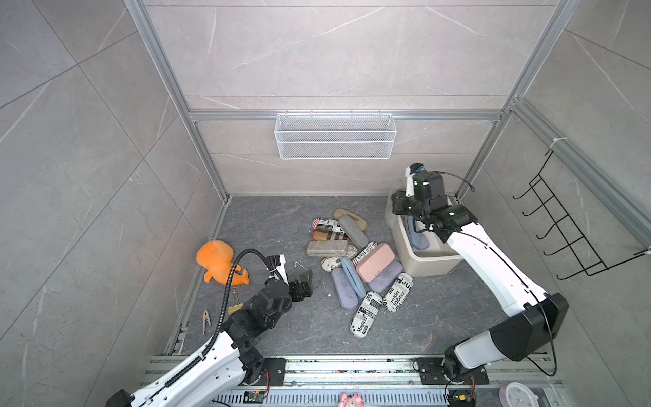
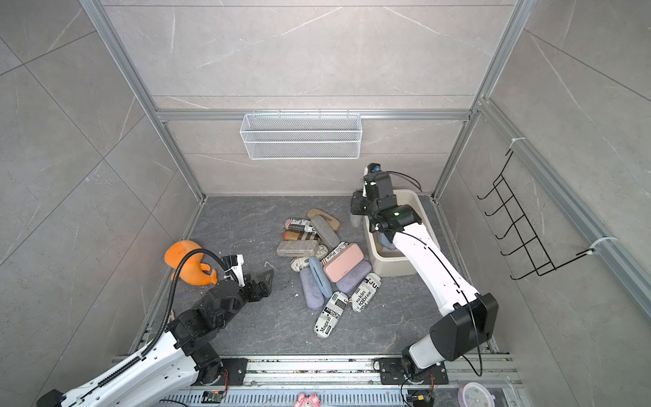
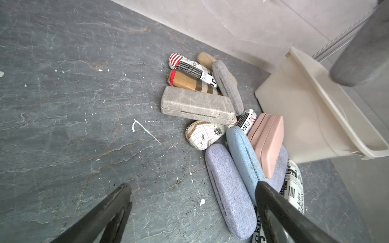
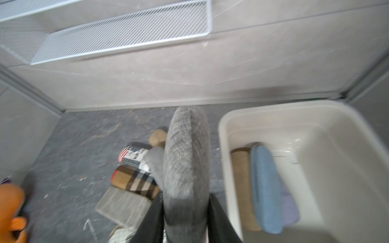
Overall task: Put the glasses cases into the storage boxes
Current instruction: Place the glasses case in the storage box.
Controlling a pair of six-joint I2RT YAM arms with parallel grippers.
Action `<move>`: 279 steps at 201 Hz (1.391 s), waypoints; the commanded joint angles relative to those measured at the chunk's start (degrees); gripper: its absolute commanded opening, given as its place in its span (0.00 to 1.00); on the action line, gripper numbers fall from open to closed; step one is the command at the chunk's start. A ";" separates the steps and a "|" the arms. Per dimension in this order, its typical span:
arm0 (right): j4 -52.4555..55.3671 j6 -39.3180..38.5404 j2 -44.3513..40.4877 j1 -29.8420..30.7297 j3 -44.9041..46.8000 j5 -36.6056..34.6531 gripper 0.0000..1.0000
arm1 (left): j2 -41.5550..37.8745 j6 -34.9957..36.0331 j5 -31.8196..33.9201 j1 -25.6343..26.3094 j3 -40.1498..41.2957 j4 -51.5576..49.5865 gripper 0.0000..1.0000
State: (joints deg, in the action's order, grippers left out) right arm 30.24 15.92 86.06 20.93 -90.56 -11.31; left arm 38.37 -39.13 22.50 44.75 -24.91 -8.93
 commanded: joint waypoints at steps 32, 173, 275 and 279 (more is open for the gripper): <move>2.03 -7.90 0.88 -8.74 -0.76 -10.19 0.29 | 4.08 0.62 1.40 -0.17 -2.83 1.25 0.95; 7.49 -12.93 25.69 -13.44 -7.12 -13.16 0.30 | 4.65 0.89 0.68 -1.45 -5.86 -3.07 0.96; 11.30 -10.65 26.41 -13.37 -13.36 -5.21 0.54 | 11.94 0.82 -4.26 -1.51 -9.31 -2.36 0.96; 11.61 -10.22 25.85 -13.17 -13.40 -4.49 0.54 | 12.42 0.67 -4.55 -1.51 -9.64 -2.36 0.96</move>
State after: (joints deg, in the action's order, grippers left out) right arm 39.72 3.40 115.59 7.46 -102.78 -19.35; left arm 48.88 -38.87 20.23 43.46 -30.61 -11.94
